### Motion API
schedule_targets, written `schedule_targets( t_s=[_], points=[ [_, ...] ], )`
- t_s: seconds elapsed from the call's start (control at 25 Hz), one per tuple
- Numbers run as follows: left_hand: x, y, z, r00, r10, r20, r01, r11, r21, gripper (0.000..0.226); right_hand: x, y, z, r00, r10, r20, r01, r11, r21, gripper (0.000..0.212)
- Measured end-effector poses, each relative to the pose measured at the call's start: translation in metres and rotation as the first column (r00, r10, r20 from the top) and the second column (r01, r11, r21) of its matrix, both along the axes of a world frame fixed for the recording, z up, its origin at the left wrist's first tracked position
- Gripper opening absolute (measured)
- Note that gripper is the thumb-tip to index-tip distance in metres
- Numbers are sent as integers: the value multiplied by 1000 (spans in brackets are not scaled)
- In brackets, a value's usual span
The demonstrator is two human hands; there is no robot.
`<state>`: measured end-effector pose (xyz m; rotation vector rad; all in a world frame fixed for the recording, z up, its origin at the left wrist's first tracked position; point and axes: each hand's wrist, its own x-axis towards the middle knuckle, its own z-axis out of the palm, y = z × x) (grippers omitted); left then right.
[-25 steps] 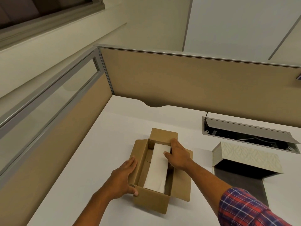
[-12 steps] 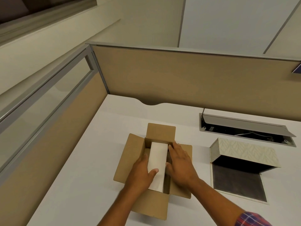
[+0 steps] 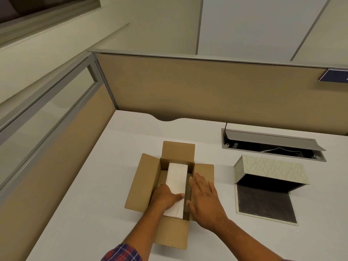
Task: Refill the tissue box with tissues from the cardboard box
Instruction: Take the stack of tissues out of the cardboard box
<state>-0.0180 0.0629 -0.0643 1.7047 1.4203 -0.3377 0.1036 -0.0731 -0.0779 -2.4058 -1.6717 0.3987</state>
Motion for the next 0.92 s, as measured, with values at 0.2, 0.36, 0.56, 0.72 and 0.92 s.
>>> schedule_targets(
  t_s=[0.2,0.36,0.56,0.72,0.92],
  points=[
    [7,-1,-4,1000,22,-16,-22,1000,-17,86,-1,-3,2,1000,-13,26,14,1000,-22,80],
    [9,-5,-4,999,24,-33,-25,999,-28,92,3,-5,4,996,-47,81,49,998,-26,80],
    [6,-3,-2,992,118,45,-112,988,-110,109,6,-5,5,997,-51,55,53,998,-30,81],
    [2,-7,-6,976,189,112,-171,974,-151,111,4,-5,6,997,-65,46,67,997,-48,82],
    [-2,-5,-10,901,356,247,-274,910,-312,94,4,-6,13,996,-84,-17,83,995,-60,83]
  ],
)
